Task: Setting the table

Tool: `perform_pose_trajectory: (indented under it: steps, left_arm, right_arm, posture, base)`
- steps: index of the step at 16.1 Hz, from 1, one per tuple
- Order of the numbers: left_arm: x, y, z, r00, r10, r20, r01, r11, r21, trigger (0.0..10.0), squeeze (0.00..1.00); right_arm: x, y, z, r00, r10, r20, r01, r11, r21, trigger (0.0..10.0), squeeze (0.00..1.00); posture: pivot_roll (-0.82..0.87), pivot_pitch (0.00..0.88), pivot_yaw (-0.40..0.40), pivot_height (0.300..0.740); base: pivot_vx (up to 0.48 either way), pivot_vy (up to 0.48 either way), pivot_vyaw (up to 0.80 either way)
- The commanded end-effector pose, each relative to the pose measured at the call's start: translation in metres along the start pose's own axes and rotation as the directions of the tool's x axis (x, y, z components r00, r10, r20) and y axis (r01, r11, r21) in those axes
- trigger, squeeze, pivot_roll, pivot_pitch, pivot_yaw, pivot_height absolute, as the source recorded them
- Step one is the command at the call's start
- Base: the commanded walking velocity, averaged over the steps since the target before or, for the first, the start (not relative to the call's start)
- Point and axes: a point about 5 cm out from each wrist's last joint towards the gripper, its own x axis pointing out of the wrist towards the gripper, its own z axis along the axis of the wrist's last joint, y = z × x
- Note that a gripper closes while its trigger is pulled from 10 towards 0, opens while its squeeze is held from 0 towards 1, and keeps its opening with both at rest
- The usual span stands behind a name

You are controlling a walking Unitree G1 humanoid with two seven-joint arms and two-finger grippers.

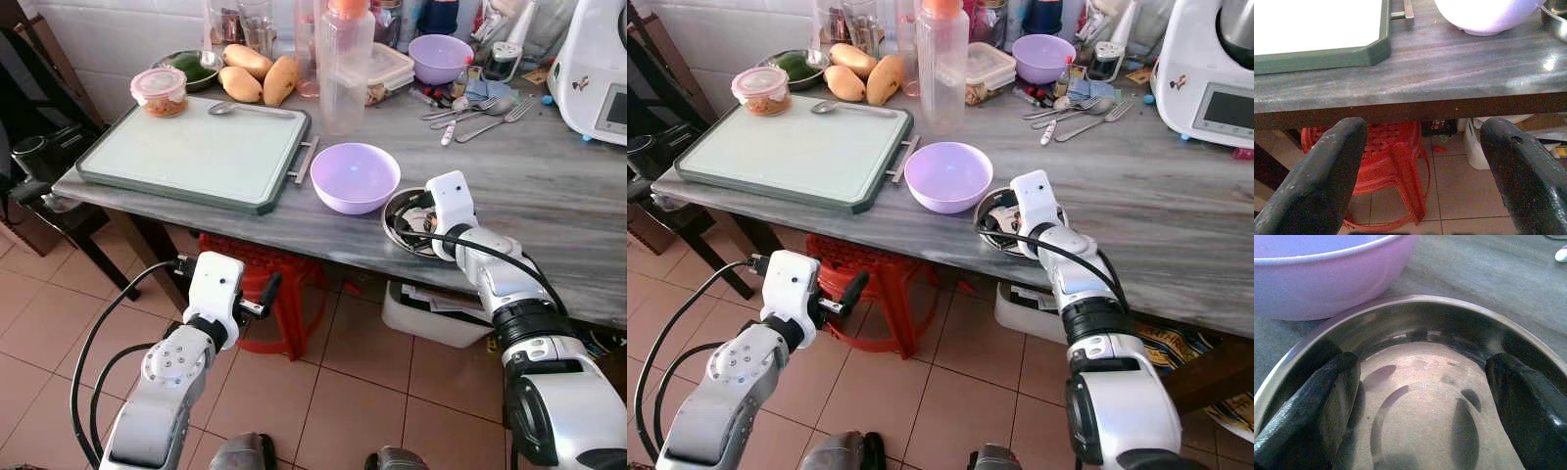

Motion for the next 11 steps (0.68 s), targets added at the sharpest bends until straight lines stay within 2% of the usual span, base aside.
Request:
perform_pose_trajectory:
  steps: [1,5,11]
  left_arm:
    - [0.002,0.002,0.002,1.000,0.009,0.006,-0.009,1.000,0.009,10.0,0.00]
    - [0.006,0.001,0.004,1.000,0.005,0.020,-0.005,1.000,0.007,10.0,0.00]
    - [0.013,0.000,0.007,0.999,-0.003,0.050,0.003,1.000,0.005,10.0,0.00]
  right_arm:
    - [0.000,-0.004,0.006,1.000,-0.010,0.017,0.011,1.000,-0.005,10.0,0.00]
    - [-0.007,-0.015,0.014,0.996,-0.045,0.071,0.045,0.999,0.004,10.0,0.00]
    - [-0.013,-0.019,0.028,0.983,-0.065,0.174,0.063,0.998,0.016,10.0,0.00]
  posture:
    - [0.01,0.035,0.038,0.740]
    - [0.00,0.017,0.041,0.740]
    - [-0.01,0.000,0.045,0.740]
  base:
    - [0.000,0.000,0.00]
    - [0.000,0.000,0.00]
    - [0.000,0.000,0.00]
